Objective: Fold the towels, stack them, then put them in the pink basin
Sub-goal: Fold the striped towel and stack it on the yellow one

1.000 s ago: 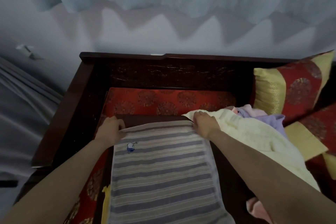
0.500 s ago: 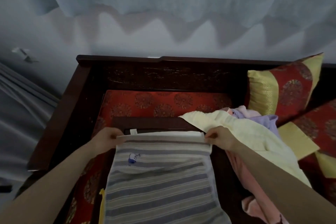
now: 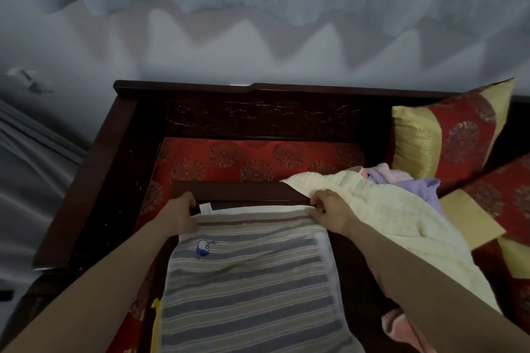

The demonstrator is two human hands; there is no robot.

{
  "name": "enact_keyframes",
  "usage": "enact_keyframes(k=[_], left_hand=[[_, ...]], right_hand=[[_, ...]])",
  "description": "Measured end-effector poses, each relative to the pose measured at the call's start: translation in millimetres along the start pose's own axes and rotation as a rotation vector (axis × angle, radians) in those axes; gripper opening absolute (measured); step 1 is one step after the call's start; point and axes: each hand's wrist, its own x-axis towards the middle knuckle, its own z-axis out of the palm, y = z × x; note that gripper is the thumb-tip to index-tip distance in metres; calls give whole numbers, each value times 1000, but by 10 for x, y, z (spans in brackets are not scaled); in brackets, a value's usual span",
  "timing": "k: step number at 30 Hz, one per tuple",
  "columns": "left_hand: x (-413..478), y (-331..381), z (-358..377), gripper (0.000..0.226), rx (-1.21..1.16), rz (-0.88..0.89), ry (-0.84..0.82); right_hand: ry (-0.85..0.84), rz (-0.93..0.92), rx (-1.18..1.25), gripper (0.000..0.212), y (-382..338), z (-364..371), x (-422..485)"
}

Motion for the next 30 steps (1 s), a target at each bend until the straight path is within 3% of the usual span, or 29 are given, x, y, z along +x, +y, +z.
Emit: enact_keyframes(k=[3, 4, 8, 12, 15, 17, 21, 24, 30], left_hand=[[32, -13, -26, 25, 53, 48, -72], [6, -9, -67, 25, 14, 83, -96], [-311, 171, -435, 22, -374, 232, -184], [-730, 500, -953, 32, -372, 389, -144], [-1025, 749, -1445, 34, -368, 496, 53], [-1213, 913, -1782, 29, -323, 563, 237], [-1446, 1064, -2274, 27, -154, 620, 400], [-1617, 1095, -2550, 30, -122, 629, 510], [-1971, 1163, -2789, 9, 11, 706, 626]], right_hand=[[-165, 10, -29, 65, -19, -125, 4], [-225, -4, -108, 64, -32, -148, -17], [-300, -99, -190, 30, -77, -190, -87], [-254, -171, -9, 29, -194, -524, -196], [-75, -257, 68, 41, -378, -1014, -270], [69, -319, 104, 33, -560, -1412, -292], [308, -465, -199, 47, -1000, -2152, -376], [529, -509, -262, 50, -1176, -2464, -476], [507, -489, -350, 48, -1439, -2632, -588]])
